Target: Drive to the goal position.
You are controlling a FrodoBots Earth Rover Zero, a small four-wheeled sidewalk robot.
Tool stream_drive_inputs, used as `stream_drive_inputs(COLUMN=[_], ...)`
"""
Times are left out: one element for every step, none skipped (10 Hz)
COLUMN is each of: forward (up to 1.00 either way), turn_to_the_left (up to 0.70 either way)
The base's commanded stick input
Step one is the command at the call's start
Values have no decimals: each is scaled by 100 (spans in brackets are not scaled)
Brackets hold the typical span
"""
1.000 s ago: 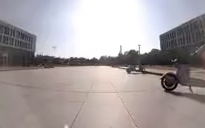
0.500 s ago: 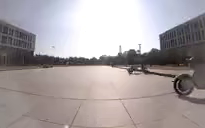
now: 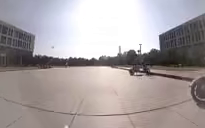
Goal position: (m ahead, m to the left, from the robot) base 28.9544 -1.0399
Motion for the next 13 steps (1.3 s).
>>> stream_drive_inputs(forward=[100, 100, 100, 100, 100, 100, 100, 100, 100, 100, 100, 100, 100], turn_to_the_left=[0, 0, 0, 0, 0, 0, 0, 0, 0, 0, 0, 0, 0])
